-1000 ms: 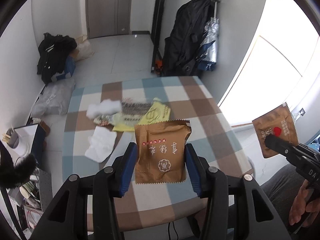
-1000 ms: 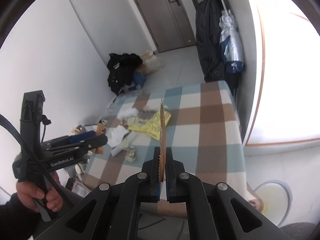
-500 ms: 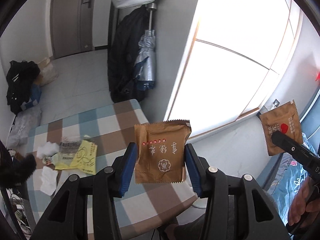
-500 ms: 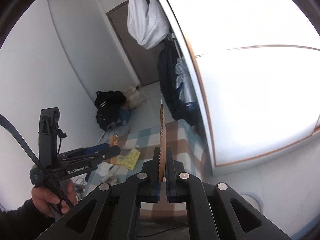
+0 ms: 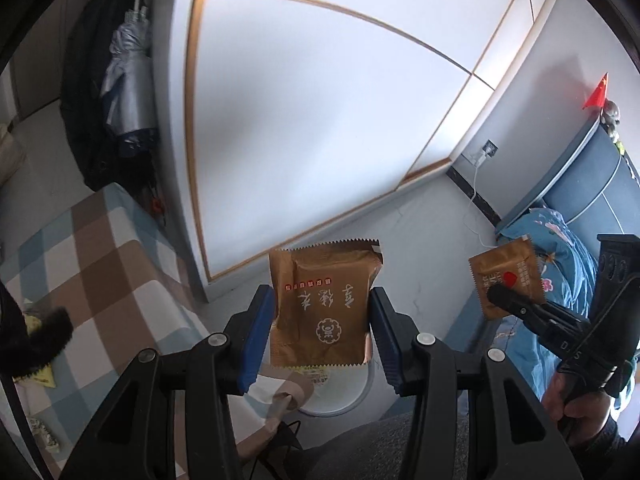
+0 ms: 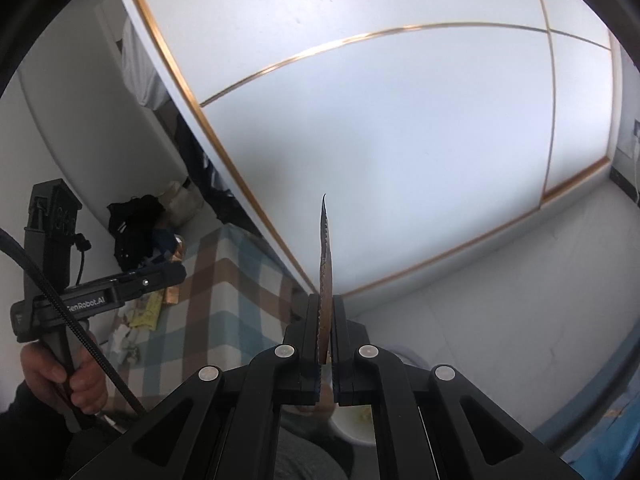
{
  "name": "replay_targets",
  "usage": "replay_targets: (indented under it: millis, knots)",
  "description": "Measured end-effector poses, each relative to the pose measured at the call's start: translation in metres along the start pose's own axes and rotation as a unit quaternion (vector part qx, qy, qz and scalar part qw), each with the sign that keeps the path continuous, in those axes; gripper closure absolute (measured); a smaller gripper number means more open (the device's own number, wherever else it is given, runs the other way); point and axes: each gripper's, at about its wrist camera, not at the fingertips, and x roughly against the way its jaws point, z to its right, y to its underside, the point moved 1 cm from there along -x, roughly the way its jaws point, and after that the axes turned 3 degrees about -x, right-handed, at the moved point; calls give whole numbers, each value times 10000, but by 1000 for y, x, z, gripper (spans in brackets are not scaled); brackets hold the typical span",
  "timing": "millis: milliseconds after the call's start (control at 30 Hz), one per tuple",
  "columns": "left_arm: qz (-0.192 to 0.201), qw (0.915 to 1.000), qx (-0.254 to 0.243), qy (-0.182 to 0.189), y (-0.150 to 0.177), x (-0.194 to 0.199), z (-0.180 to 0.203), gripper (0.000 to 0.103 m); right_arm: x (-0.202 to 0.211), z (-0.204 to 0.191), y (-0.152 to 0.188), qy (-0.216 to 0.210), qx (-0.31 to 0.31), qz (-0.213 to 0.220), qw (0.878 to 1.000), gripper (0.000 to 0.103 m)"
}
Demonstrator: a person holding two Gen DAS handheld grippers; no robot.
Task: Collect trash
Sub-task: 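Carry both packets toward the white bin beside the wardrobe, then open both grippers over the white bin to drop the packets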
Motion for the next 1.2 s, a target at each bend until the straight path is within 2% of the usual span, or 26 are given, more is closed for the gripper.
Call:
replay_targets:
  millis: [133,333,433,667,1033,1200]
  knots:
    - [-396,9983,66,423,2,-32,3,59,-31,32,15,149,-359,-311,9988,100]
    - [-915,9941,111,577,9,-72,1,59,-74,61,41,255,-692,-783,9942,100]
    - [-1245,9901,190,623,13,-93,-2,59,-90,79,59,178,-880,-1086,9900,100]
    - [-1649,9835,145,736,10,-116,8,59,-141,96,99,96,-1199,-1818,9759,100]
    - [-2175,9725,123,821,14,-154,16,59,-180,100,133,50,-1271,-2490,9601,97]
    - [-2386,9673,74,852,18,-165,20,59,-174,108,137,83,-1353,-2511,9584,94]
